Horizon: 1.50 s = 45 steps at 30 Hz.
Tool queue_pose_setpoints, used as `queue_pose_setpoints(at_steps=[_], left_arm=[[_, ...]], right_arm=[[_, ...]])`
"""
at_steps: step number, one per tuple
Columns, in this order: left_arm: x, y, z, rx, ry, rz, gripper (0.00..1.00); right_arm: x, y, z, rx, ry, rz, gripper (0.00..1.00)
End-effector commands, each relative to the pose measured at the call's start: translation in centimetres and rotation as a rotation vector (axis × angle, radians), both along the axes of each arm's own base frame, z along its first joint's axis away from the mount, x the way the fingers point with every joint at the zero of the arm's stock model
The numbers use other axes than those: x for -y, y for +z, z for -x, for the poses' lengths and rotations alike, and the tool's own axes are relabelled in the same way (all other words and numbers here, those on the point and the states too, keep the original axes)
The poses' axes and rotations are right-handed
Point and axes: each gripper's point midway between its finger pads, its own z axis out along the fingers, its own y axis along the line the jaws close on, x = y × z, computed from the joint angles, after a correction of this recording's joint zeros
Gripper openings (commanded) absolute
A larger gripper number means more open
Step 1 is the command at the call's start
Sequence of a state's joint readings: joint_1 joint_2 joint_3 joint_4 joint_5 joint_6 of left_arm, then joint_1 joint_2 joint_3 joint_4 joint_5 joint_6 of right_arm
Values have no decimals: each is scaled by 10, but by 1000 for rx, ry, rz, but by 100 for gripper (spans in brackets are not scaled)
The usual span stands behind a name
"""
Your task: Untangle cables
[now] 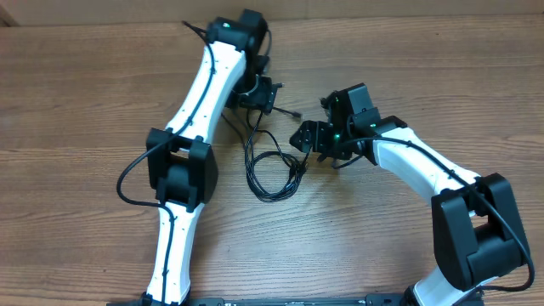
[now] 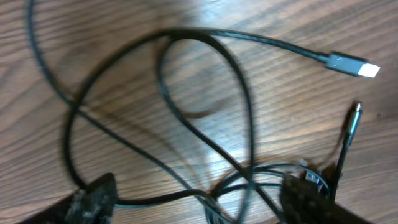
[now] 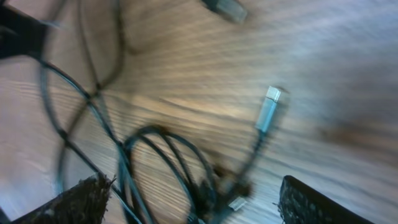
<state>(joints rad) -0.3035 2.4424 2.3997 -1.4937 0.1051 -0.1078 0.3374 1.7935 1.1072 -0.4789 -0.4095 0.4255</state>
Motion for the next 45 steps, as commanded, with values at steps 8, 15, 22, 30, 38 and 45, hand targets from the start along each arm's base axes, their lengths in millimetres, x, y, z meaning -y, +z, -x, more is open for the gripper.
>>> queue_pose_setpoints(at_steps=[8,15,22,30,38,45], left_arm=[[36,111,2,179,-179,370,80],[59,100,40,97,-349,286,80],[74,80,72,-35,-260,180,78],[69,36,104,-147,-176,-66,89],[72,10,137,-271,-199,-109,83],[78,-2,129,-242,-134,-100,75]], right_arm=[[90,-9,-19,-176,-424,29,100],[152,-18,-13,-247,-587,95,100],[215,-27,8,-342,-751,163,100],[231,-28,15,-371,-797,161,100],[232,-27,13,-363,-798,159,100],[232,-27,13,-363,-798,159,100]])
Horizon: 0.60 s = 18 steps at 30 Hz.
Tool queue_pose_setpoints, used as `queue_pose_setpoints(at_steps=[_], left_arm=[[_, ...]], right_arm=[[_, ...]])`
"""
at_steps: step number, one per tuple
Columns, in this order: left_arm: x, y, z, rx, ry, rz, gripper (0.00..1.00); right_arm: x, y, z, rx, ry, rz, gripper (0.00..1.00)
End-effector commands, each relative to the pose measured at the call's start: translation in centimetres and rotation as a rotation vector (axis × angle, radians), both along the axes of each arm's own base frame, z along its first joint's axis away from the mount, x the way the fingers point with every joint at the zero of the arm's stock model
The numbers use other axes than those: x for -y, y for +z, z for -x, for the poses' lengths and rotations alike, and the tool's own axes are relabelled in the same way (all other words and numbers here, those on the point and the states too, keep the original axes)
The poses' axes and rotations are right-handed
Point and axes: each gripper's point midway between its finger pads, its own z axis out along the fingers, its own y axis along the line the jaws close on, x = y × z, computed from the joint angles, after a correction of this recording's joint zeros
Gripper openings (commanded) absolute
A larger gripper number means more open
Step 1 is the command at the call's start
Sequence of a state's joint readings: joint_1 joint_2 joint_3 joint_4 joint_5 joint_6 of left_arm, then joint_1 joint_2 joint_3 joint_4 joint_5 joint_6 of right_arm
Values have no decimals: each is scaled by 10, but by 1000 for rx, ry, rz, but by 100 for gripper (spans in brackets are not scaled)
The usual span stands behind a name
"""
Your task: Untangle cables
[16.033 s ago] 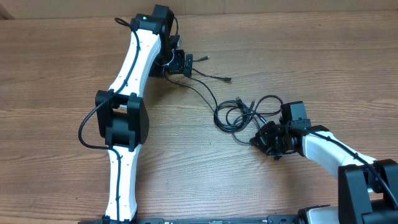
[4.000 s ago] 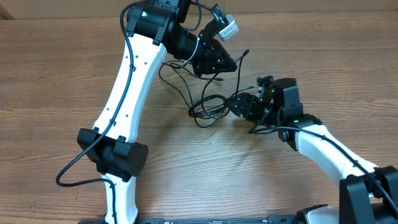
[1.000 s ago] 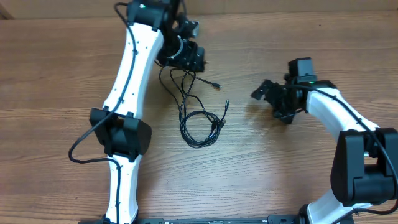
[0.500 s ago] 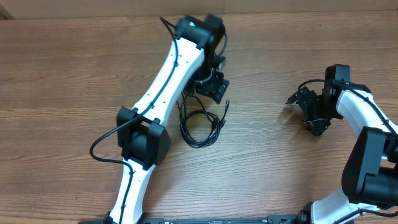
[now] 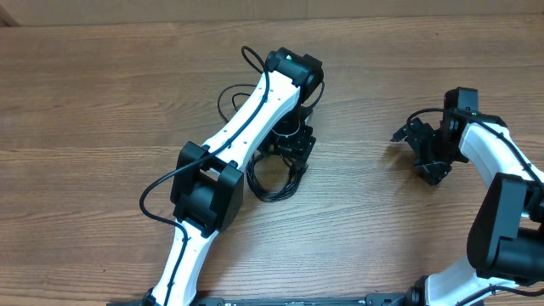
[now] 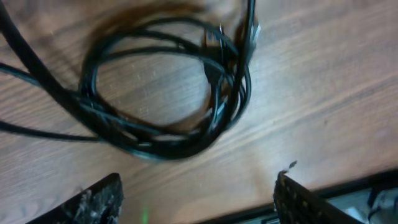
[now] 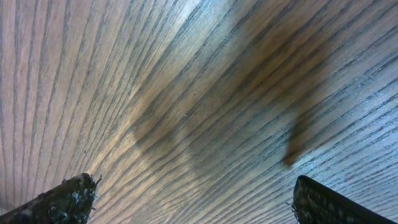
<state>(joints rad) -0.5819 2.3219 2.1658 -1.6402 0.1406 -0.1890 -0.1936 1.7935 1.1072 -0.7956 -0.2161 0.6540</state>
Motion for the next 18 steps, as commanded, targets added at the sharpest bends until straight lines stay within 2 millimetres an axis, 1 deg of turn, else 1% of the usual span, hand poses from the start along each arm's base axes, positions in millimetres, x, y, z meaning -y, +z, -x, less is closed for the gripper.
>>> queue_pose_setpoints(at_steps=[1,2,6,7,9,11,12,13,16,18], left_arm=[[1,-5,-6,28,68,-11,74],[3,-7,-9,41,84,-6,73],[10,-13,-20,80,179,2,55],[12,-14,-22,88,203,3,52],[15,-15,-28,111,234,14,38],[21,-16,-38,147,259,39,16],[24,-17,-45,170,264,58,8],[29,-16,-54,202,269,86,4],[36,-14,-85,290,326,159,4],[35,-11,-104,331,420,190,5]], right_arm=[[3,5,-7,20,-4,18,100],[3,5,-7,20,-5,17,100],[3,5,-7,20,-4,18,100],[3,5,-7,20,-4,17,100],[3,5,-7,20,-4,17,100],[3,5,-7,20,-4,17,100],[3,5,-7,20,-5,17,100],[3,5,-7,20,-4,17,100],[3,5,-7,20,-4,17,100],[3,5,-7,20,-5,17,100]])
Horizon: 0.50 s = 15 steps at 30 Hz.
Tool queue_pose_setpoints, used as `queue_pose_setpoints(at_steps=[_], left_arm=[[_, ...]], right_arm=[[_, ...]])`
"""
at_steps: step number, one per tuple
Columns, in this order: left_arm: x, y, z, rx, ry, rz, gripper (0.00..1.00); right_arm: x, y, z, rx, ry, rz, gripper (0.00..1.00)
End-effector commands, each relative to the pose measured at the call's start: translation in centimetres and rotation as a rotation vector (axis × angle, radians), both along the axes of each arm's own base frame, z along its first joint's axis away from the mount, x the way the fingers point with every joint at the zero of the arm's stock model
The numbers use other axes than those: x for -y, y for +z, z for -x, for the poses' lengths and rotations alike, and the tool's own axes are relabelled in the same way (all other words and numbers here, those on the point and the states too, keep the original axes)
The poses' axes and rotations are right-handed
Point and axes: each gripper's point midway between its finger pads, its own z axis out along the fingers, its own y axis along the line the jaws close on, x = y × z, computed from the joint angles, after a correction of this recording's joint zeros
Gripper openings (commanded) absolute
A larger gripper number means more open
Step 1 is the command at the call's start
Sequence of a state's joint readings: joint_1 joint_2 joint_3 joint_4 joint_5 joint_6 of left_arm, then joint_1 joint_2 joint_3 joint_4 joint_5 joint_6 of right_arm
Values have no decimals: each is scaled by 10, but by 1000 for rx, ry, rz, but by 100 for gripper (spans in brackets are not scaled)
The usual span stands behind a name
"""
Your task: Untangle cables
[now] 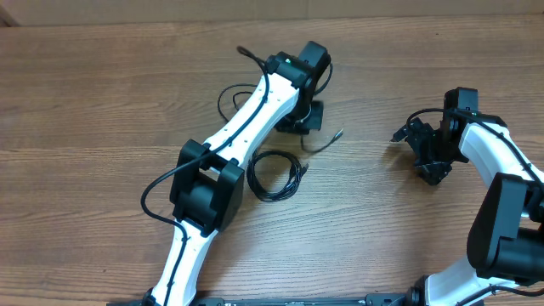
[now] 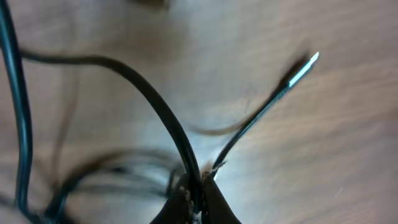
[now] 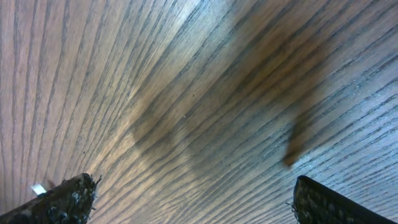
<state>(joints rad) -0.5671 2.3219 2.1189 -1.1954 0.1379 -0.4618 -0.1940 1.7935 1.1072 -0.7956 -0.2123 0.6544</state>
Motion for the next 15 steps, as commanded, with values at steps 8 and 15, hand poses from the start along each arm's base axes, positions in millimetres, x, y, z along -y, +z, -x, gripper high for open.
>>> queue_pose_setpoints(at_steps=[8,15], left_arm=[[-61,12,-81,107,419,99,4],[-132,9,-101,122,570,22,13]], right_arm=[[2,5,-7,21,-3,14,100],[2,5,-7,21,-3,14,100]])
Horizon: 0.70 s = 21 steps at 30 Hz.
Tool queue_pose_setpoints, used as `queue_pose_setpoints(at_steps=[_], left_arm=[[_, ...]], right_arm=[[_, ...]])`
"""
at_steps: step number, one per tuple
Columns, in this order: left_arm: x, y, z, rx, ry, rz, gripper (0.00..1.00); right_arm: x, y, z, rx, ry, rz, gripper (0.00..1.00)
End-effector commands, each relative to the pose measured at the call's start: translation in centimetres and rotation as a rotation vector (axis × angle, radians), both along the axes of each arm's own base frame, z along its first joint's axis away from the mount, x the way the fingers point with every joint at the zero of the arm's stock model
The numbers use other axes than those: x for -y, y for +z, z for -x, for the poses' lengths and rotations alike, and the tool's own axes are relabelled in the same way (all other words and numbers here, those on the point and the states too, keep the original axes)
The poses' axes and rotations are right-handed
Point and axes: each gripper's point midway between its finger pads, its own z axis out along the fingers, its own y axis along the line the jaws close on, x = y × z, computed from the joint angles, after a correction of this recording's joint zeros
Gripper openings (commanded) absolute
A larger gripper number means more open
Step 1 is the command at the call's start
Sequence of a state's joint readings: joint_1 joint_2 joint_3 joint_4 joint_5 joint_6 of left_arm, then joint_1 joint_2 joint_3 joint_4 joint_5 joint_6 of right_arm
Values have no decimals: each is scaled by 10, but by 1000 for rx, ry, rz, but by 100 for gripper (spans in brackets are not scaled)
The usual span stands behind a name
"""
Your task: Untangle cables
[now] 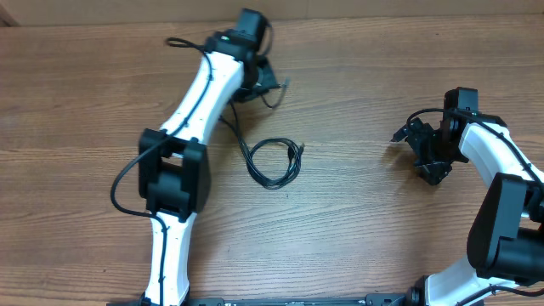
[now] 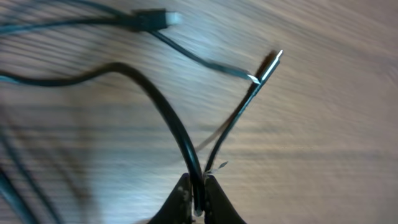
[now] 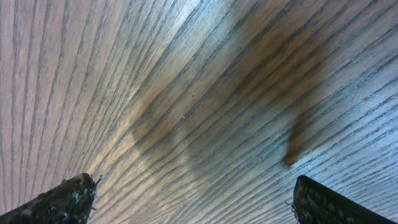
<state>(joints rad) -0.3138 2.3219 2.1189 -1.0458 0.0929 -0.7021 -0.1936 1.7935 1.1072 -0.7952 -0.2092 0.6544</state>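
Note:
A coil of black cable (image 1: pixel 272 163) lies on the wooden table (image 1: pixel 382 229) at mid-table. My left gripper (image 1: pixel 259 83) is far back beyond it, shut on a thick black cable (image 2: pixel 168 118); the wrist view shows the jaws (image 2: pixel 198 198) pinched together on it. Beside that cable a thin lead ends in a metal plug tip (image 2: pixel 268 64), and a connector (image 2: pixel 152 18) shows at the top. A strand runs from the left arm down to the coil. My right gripper (image 1: pixel 422 151) stands open at the right, fingers wide apart (image 3: pixel 194 190) over bare wood.
The left arm's white links (image 1: pixel 191 102) stretch diagonally across the left half of the table, its elbow (image 1: pixel 172 174) left of the coil. The right arm (image 1: pixel 501 183) occupies the right edge. The table's back edge runs just behind the left gripper.
My left gripper, still shut on the cable, has moved back and to the left, away from the coil. The coil stays on the table. The right arm has not moved.
Both grippers were open over the tangle at mid-table. Then the right one stood open at the far right, and the left one open over the coil. Later the left was shut on a cable behind the coil, and now holds it farther back-left.

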Motion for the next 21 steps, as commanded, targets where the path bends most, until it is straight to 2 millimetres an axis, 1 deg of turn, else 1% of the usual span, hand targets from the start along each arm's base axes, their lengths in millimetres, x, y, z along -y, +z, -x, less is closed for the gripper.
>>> queue_pose_setpoints(at_steps=[1,2,3,5,6,7,9,11,13,16,17,18,19,21], left_arm=[[-31,0,-7,3,89,-48,21],[-37,0,-8,1,100,-49,36],[-41,0,-9,1,108,-48,54],[-44,2,-12,8,94,-32,85],[-42,6,-15,21,58,-12,97],[-38,13,-17,39,12,13,100],[-28,28,-20,72,-80,60,100],[-16,47,-17,97,-195,100,100],[-10,63,-9,105,-299,115,100],[-4,76,8,82,-390,96,92],[-2,77,14,70,-421,87,86],[-1,75,20,54,-451,78,77],[0,73,27,34,-476,68,67],[0,65,41,-22,-506,47,43]], right_arm=[[2,5,-7,21,-3,11,100],[2,5,-7,21,-3,11,100],[2,5,-7,21,-3,11,100],[2,5,-7,21,-3,11,100],[2,5,-7,21,-3,10,100],[2,5,-7,21,-3,11,100],[2,5,-7,21,-3,11,100],[2,5,-7,21,-3,11,100],[2,5,-7,21,-3,11,100],[2,5,-7,21,-3,11,100],[2,5,-7,21,-3,11,100],[2,5,-7,21,-3,11,100],[2,5,-7,21,-3,11,100],[2,5,-7,21,-3,11,100]])
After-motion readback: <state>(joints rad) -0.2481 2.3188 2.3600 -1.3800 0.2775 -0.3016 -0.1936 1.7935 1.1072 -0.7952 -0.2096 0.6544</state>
